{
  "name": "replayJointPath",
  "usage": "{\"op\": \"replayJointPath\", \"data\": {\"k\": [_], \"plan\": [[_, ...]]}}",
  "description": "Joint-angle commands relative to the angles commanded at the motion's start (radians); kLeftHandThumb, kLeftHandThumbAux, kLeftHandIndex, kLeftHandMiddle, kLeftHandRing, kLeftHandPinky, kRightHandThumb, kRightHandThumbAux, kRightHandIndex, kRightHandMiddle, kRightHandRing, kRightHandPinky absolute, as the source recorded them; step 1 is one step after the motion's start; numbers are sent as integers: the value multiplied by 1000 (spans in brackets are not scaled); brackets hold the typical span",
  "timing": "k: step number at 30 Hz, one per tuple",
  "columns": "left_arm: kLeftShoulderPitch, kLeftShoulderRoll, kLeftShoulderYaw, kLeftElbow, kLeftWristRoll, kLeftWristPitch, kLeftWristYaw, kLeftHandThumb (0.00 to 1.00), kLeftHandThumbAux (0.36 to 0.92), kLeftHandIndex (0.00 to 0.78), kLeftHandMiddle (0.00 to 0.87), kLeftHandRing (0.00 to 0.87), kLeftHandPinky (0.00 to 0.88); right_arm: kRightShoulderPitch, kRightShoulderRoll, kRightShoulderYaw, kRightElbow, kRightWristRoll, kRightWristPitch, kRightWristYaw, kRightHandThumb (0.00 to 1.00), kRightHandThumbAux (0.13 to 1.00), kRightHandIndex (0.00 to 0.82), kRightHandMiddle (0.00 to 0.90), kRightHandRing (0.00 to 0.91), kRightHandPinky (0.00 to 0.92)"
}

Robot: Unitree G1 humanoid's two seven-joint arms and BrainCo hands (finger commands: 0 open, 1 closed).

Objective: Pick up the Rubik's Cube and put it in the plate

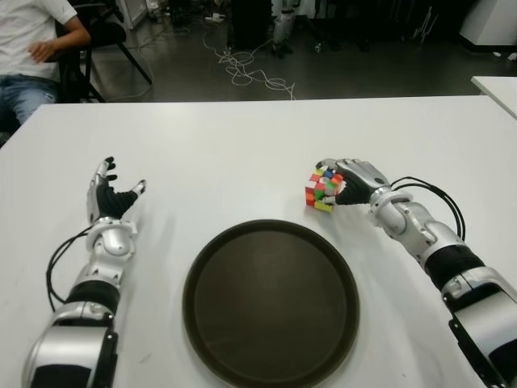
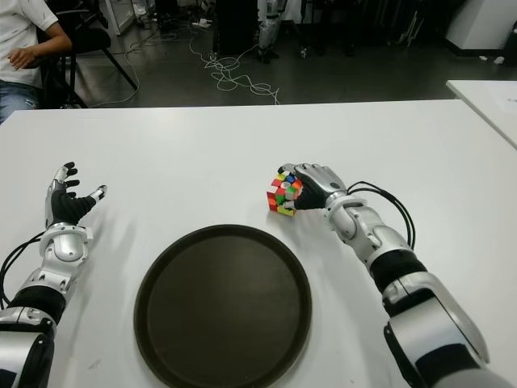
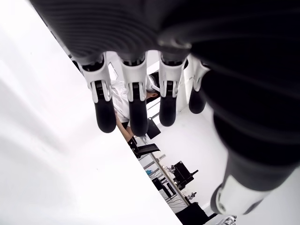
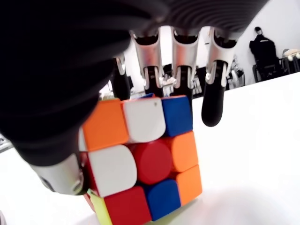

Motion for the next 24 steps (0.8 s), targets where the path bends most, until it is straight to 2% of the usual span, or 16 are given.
{"op": "replayJointPath", "data": {"k": [13, 18, 24], "plan": [[1, -3, 7, -3, -9, -3, -7, 317, 760, 117, 173, 185, 228, 9, 7, -13, -16, 2, 15, 2, 690, 732, 430, 715, 741, 743], [0, -3, 5, -5, -8, 12, -9, 278, 760, 109, 162, 170, 195, 13, 8, -19, -23, 9, 9, 2, 691, 732, 431, 729, 753, 749], [-1, -4, 6, -5, -8, 11, -3, 319, 757, 116, 165, 170, 211, 16, 7, -22, -25, 15, 5, 2, 691, 731, 431, 731, 752, 749]]}}
